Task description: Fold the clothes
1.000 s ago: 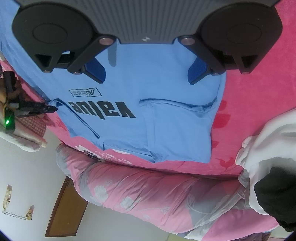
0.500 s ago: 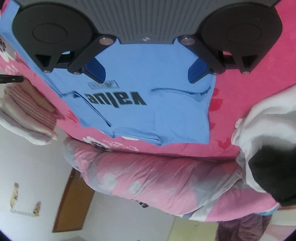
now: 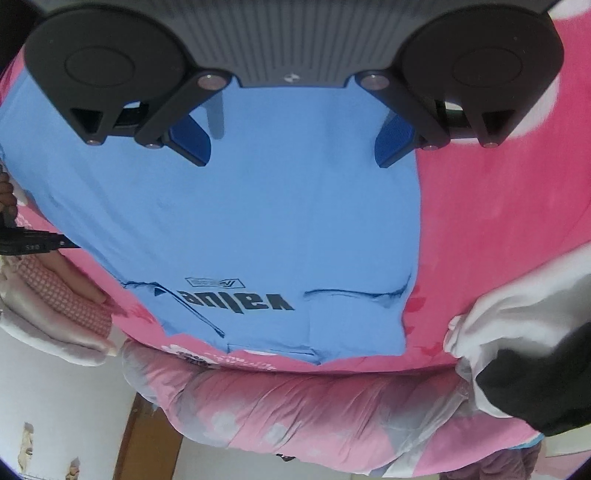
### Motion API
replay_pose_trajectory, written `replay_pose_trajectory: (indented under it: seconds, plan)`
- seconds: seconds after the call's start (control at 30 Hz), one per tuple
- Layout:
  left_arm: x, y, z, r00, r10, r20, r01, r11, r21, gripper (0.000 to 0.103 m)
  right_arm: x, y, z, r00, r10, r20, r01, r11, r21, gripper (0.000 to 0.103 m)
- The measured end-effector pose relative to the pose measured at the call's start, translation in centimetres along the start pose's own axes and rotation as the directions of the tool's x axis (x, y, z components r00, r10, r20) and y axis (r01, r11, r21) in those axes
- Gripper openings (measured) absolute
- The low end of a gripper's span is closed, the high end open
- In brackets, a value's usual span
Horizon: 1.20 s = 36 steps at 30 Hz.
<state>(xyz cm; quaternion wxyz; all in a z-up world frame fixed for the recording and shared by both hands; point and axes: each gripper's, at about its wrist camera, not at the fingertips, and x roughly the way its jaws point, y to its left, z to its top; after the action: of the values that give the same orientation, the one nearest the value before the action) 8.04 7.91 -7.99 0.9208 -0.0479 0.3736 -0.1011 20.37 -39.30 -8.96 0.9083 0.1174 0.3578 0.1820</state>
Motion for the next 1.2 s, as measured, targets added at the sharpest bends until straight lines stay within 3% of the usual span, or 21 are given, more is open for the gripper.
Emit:
replay_pose_trajectory:
  seconds: [0.07,0.17,0.33,0.4,0.47,0.57,0.67,0.87,0.9,1.0,1.1,1.2]
  plan:
    - [0.0,0.0,0.0,1.000,0.007,-0.002,-0.007,1.000,0.002,0.096,-0.9,1.0,0.2,0.998,-0.052,0.027,0.054,0.995,-0.078,0.000]
    - [0.2,-0.3,0.1,1.000,0.019,-0.009,-0.019,1.000,0.016,0.096,-2.0,1.0,1.3,0.987,-0.142,0.076,0.149,0.984,-0.094,0.000]
    - [0.5,-0.6,0.1,0.999,0.034,-0.017,-0.033,0.999,0.042,0.096,-0.2,0.6,0.6,0.965,-0.260,0.026,0.261,0.953,-0.158,0.005]
    - [0.5,-0.7,0.1,0.999,0.035,-0.019,-0.034,0.998,0.055,0.096,-1.2,0.0,0.4,0.962,-0.264,0.068,0.270,0.957,-0.101,0.016]
    - [0.5,-0.7,0.2,0.999,0.033,-0.020,-0.031,0.998,0.058,0.096,-3.2,-1.4,0.4,0.957,-0.264,0.117,0.263,0.964,0.029,0.016]
    - [0.3,-0.6,0.3,1.000,0.025,-0.015,-0.025,0.998,0.053,0.096,-5.6,-4.0,-0.6,0.975,-0.192,0.114,0.169,0.968,0.186,0.017]
    - [0.1,-0.7,0.4,1.000,0.022,-0.009,-0.022,0.999,0.048,0.096,-7.0,-4.3,-2.3,0.990,-0.117,0.075,0.098,0.971,0.220,0.018]
    - [-0.3,-1.1,0.1,1.000,0.025,-0.008,-0.025,0.998,0.051,0.096,-6.7,-1.7,-5.4,0.999,-0.031,0.012,0.029,0.991,0.127,0.021]
    - [-0.3,-1.1,0.0,1.000,0.029,-0.009,-0.028,0.998,0.051,0.096,-6.7,-1.5,-5.7,0.999,-0.035,0.016,0.033,0.993,0.115,0.015]
    - [-0.1,-1.0,-0.4,0.999,0.039,-0.009,-0.039,0.998,0.051,0.096,-7.1,-0.9,-6.4,0.998,-0.062,0.031,0.059,0.995,0.080,0.001]
    - [-0.1,-0.8,-0.6,0.999,0.042,-0.001,-0.042,0.998,0.052,0.096,-8.1,-0.1,-6.5,0.984,-0.169,0.056,0.169,0.986,0.002,0.001]
    - [-0.1,-0.9,-0.7,0.999,0.045,0.002,-0.046,0.997,0.068,0.096,-8.6,0.4,-7.0,0.972,-0.221,0.078,0.225,0.973,-0.046,0.003]
